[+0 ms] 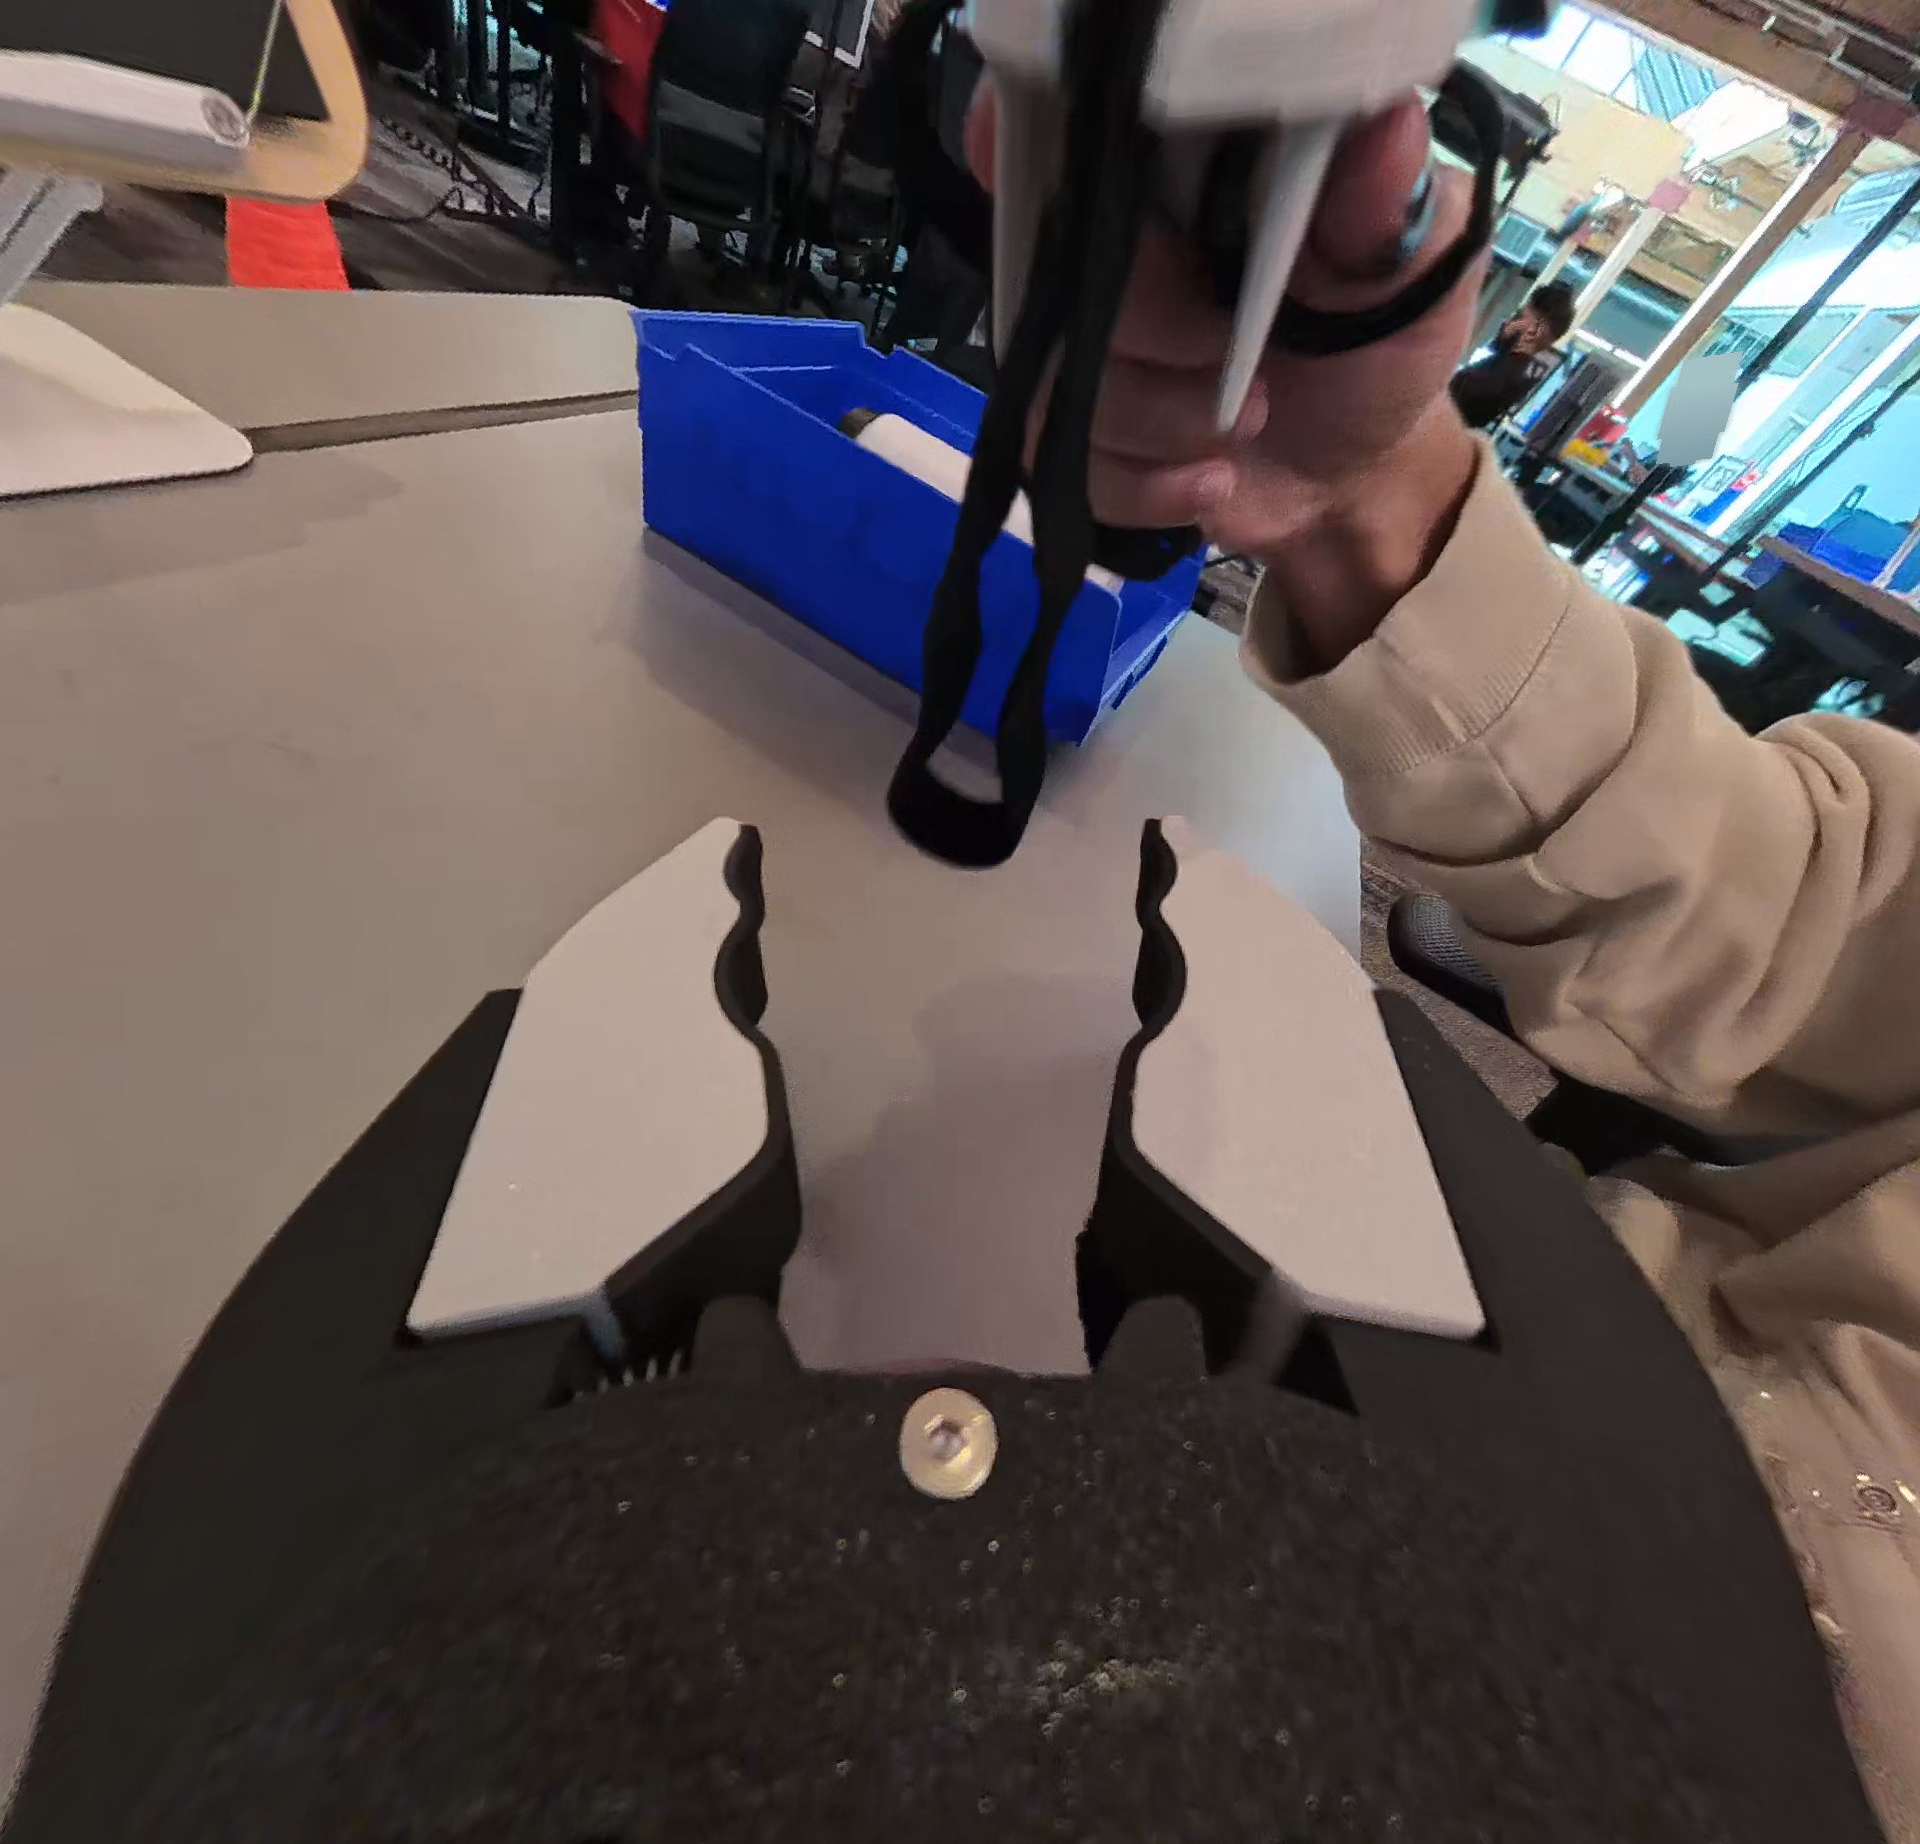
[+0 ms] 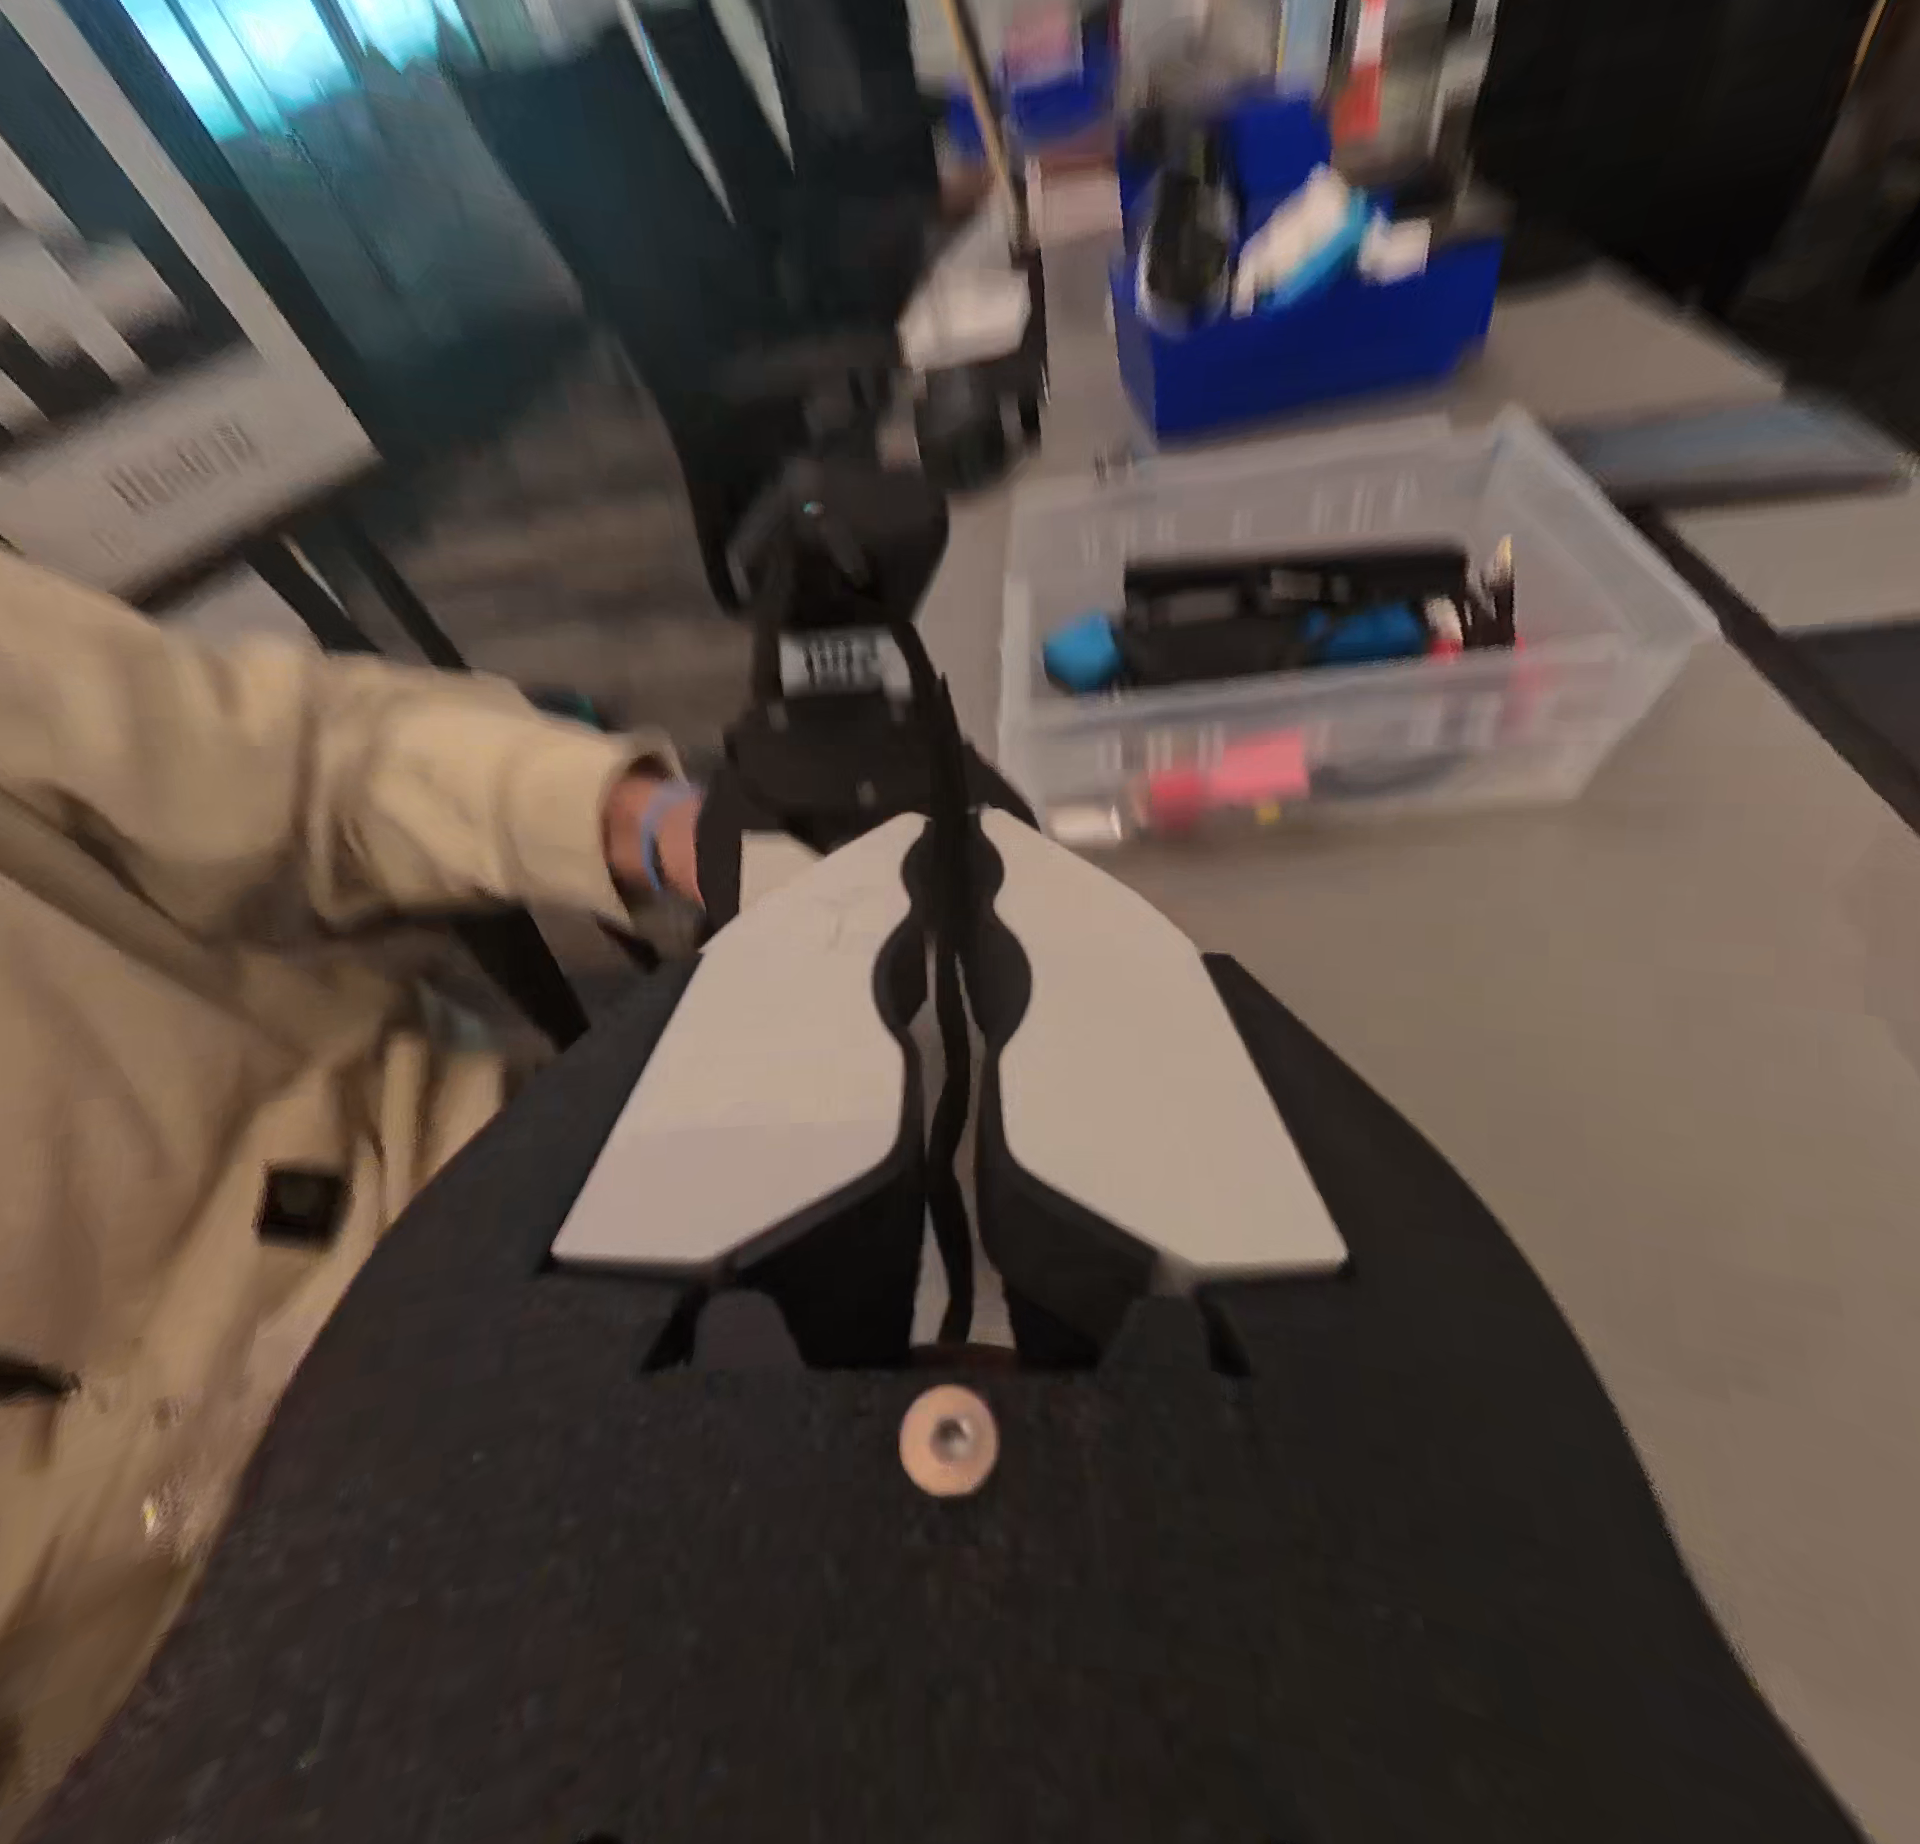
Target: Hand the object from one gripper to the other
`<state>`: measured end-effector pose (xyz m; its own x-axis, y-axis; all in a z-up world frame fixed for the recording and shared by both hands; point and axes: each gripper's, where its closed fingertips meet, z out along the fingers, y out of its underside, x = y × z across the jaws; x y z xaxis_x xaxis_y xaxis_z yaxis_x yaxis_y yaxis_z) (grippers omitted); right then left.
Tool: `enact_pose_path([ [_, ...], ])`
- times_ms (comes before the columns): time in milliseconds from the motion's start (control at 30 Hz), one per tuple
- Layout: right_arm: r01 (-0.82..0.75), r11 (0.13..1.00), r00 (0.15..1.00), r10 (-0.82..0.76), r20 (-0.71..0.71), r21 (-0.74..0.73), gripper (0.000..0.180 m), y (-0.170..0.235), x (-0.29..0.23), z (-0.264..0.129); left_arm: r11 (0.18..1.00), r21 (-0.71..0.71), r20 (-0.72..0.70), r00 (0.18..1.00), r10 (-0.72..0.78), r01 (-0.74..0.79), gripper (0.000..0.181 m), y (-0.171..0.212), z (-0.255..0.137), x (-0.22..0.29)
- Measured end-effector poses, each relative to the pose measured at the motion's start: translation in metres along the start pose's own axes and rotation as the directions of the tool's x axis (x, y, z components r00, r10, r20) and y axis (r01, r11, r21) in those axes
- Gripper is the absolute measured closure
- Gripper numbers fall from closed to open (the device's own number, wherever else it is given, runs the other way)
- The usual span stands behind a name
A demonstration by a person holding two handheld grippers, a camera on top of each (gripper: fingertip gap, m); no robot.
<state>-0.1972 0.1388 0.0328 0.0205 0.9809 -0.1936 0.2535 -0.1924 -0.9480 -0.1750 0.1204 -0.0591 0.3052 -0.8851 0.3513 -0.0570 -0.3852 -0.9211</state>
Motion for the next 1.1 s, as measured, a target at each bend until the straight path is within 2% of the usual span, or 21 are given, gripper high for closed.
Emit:
enact_pose_path([
  [100, -0.110, 0.952, 0.994, 0.104, 0.037, 0.287, 0.176, -0.018, 0.004, -0.012, 0.999, 0.027, -0.019, 0.999, 0.044, -0.044, 0.112, -0.007, -0.003, 0.008],
  [233, -0.196, 0.834, 0.981, 0.166, 0.104, 0.517, 0.176, -0.021, 0.003, -0.026, 0.998, -0.003, -0.015, 0.998, 0.055, -0.055, 0.114, -0.003, 0.001, 0.007],
  [333, -0.221, 0.776, 0.975, 0.174, 0.136, 0.590, 0.175, -0.019, 0.000, -0.030, 0.997, -0.040, -0.020, 0.998, 0.064, -0.064, 0.122, 0.005, 0.007, 0.007],
  [400, -0.237, 0.774, 0.971, 0.189, 0.144, 0.586, 0.175, -0.016, 0.003, -0.028, 0.993, -0.090, -0.024, 0.996, 0.081, -0.083, 0.147, 0.013, 0.010, 0.006],
  [433, -0.244, 0.773, 0.970, 0.191, 0.152, 0.586, 0.175, -0.016, 0.003, -0.029, 0.990, -0.109, -0.046, 0.995, 0.088, -0.093, 0.168, 0.017, 0.010, 0.008],
  [467, -0.239, 0.775, 0.971, 0.194, 0.140, 0.585, 0.175, -0.014, 0.005, -0.030, 0.989, -0.114, -0.051, 0.994, 0.092, -0.097, 0.175, 0.017, 0.010, 0.009],
  [567, -0.242, 0.769, 0.970, 0.202, 0.134, 0.592, 0.175, -0.010, 0.008, -0.034, 0.984, -0.137, -0.039, 0.993, 0.107, -0.112, 0.176, 0.019, 0.007, 0.006],
  [700, -0.241, 0.784, 0.969, 0.223, 0.103, 0.572, 0.175, -0.006, 0.013, -0.038, 0.978, -0.161, -0.044, 0.991, 0.126, -0.132, 0.177, 0.018, 0.003, 0.005],
  [833, -0.124, 0.862, 0.979, 0.186, -0.080, 0.491, 0.154, -0.003, 0.020, -0.054, 0.950, -0.258, 0.036, 0.981, 0.192, -0.177, 0.177, 0.020, -0.008, -0.011],
  [967, 0.053, 0.978, 0.924, 0.028, -0.380, 0.200, 0.135, 0.009, 0.027, -0.091, 0.846, -0.484, 0.157, 0.929, 0.336, -0.224, 0.177, 0.030, -0.026, -0.038],
  [1033, 0.110, 0.992, 0.889, -0.072, -0.452, 0.059, 0.135, 0.011, 0.020, -0.103, 0.763, -0.605, 0.161, 0.903, 0.398, -0.228, 0.177, 0.041, -0.034, -0.046],
  [1100, 0.141, 0.985, 0.874, -0.170, -0.456, -0.096, 0.134, 0.022, 0.008, -0.096, 0.669, -0.709, 0.127, 0.893, 0.431, -0.222, 0.177, 0.053, -0.040, -0.046],
])
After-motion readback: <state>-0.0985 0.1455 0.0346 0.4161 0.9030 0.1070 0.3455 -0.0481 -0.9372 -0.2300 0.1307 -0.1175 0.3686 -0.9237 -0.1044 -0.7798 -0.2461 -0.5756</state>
